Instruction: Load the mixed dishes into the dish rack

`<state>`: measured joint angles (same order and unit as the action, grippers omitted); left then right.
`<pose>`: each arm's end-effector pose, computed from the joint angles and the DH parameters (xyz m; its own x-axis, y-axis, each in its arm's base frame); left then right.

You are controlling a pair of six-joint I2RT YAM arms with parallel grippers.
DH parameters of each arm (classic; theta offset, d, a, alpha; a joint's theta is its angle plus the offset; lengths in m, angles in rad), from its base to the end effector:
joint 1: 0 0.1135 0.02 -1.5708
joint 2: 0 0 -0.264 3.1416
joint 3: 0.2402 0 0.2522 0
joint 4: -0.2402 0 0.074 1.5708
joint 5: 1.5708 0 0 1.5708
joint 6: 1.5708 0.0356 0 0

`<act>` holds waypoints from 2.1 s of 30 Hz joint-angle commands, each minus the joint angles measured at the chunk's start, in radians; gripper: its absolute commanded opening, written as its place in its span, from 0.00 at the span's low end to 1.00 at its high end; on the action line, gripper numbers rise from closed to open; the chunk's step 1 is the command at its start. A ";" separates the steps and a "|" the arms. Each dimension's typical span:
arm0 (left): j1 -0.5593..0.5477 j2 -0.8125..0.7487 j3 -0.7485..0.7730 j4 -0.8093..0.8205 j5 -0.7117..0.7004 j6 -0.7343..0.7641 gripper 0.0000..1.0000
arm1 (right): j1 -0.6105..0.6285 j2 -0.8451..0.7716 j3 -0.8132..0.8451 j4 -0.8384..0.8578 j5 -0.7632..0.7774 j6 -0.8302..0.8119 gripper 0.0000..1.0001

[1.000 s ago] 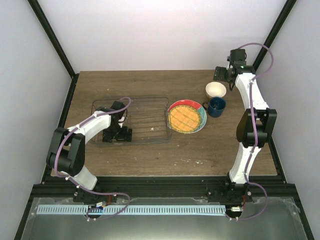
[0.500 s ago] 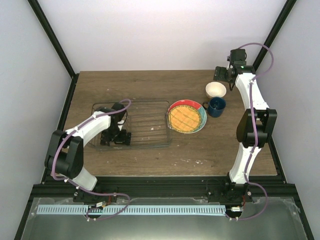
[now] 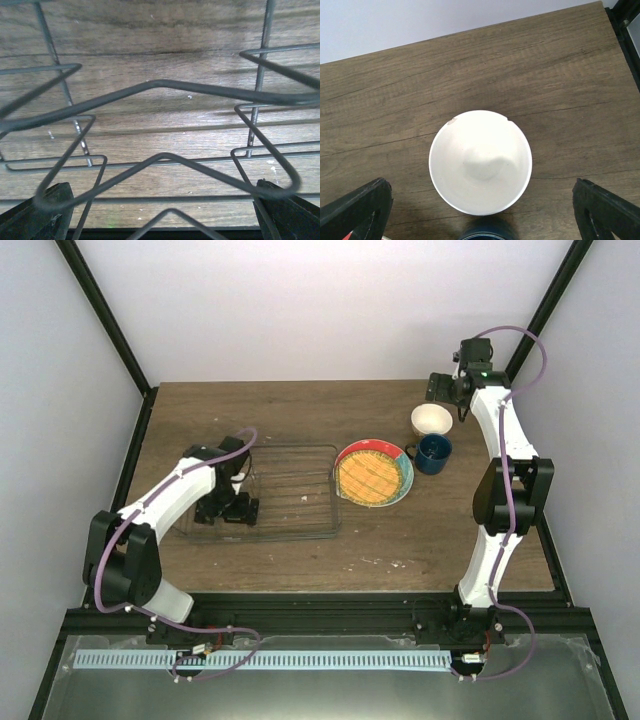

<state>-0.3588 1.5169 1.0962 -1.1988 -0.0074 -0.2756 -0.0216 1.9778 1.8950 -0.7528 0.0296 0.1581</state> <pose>0.2328 -0.0870 0.2224 -0.9956 0.0828 0.0448 0.0837 0.9963 0.0204 0.4470 -0.0107 0.3142 -0.7257 0.1731 -0.6658 0.1577 0.9839 0.0839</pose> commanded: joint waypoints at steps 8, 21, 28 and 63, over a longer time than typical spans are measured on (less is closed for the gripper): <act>0.032 0.007 0.257 -0.117 -0.084 0.029 1.00 | 0.012 -0.052 -0.067 0.057 -0.054 -0.012 1.00; 0.127 0.359 0.951 0.098 -0.280 0.037 1.00 | 0.012 -0.179 -0.237 0.141 0.043 -0.060 1.00; 0.142 0.544 1.184 0.094 -0.294 0.025 1.00 | -0.005 -0.107 -0.213 0.081 0.100 -0.002 1.00; 0.142 0.667 1.192 0.122 -0.113 0.130 1.00 | -0.089 0.342 0.051 0.103 -0.124 0.024 0.25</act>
<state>-0.2165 2.1666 2.2425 -1.0798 -0.1497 -0.1677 -0.1101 2.2929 1.8904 -0.6632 -0.0273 0.1989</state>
